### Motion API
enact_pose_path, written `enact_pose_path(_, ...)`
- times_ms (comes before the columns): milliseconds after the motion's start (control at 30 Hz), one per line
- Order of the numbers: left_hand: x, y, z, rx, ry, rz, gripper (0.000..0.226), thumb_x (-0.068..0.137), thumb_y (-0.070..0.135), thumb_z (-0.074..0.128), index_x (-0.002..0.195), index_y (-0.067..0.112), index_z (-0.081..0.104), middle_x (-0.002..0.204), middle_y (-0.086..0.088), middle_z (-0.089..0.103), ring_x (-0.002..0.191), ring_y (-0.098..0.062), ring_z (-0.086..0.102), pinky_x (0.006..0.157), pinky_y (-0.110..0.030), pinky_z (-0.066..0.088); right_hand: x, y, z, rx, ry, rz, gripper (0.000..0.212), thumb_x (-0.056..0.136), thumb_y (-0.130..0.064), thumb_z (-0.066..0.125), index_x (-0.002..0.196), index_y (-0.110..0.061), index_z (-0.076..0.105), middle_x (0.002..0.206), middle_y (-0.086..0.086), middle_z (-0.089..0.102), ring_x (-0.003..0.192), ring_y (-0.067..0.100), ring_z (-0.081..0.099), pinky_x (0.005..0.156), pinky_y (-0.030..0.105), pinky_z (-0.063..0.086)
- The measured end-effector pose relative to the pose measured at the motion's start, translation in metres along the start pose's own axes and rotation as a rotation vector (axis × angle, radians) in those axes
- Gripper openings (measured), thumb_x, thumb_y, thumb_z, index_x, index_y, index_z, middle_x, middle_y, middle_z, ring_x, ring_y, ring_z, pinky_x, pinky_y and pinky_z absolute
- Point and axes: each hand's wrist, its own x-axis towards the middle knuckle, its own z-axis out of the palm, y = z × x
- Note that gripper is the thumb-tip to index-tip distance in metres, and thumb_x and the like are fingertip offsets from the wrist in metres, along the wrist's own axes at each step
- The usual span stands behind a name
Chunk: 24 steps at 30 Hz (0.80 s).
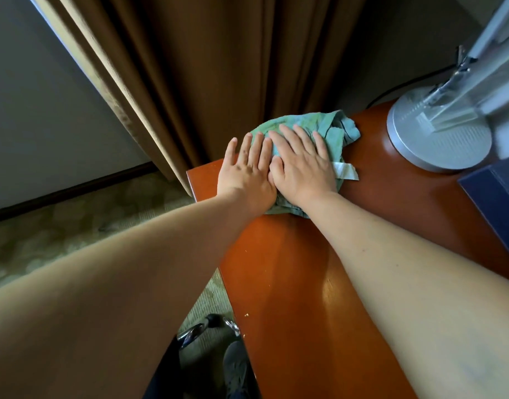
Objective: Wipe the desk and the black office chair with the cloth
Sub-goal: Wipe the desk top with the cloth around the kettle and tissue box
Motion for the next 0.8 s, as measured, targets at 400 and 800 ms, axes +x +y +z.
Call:
enact_pose_path(400,-0.106,0.039,0.022,-0.001,-0.010,0.039,0.066,0.100,0.044,-0.001,0.154,0.012,-0.023,0.163,-0.008,-0.027,0.149,-0.024,-0.026,0.121,-0.049,-0.012,-0.124,-0.012,-0.004,0.037,-0.010,0.045,0.061,0.098,-0.039,0.021,0.159,-0.031,0.027,0.168,-0.006,0.021,0.155,0.015,0.013,0.127,0.046,0.005)
enact_pose_path(800,-0.159,0.049,0.034,-0.010,0.027,0.101,0.066,0.100,0.042,0.000,0.154,0.011,-0.022,0.163,-0.010,-0.025,0.150,-0.027,-0.023,0.119,-0.053,-0.013,-0.180,-0.019,-0.001,-0.006,-0.016,0.035,0.062,0.099,-0.038,0.019,0.159,-0.027,0.029,0.167,-0.001,0.025,0.155,0.020,0.017,0.126,0.050,0.010)
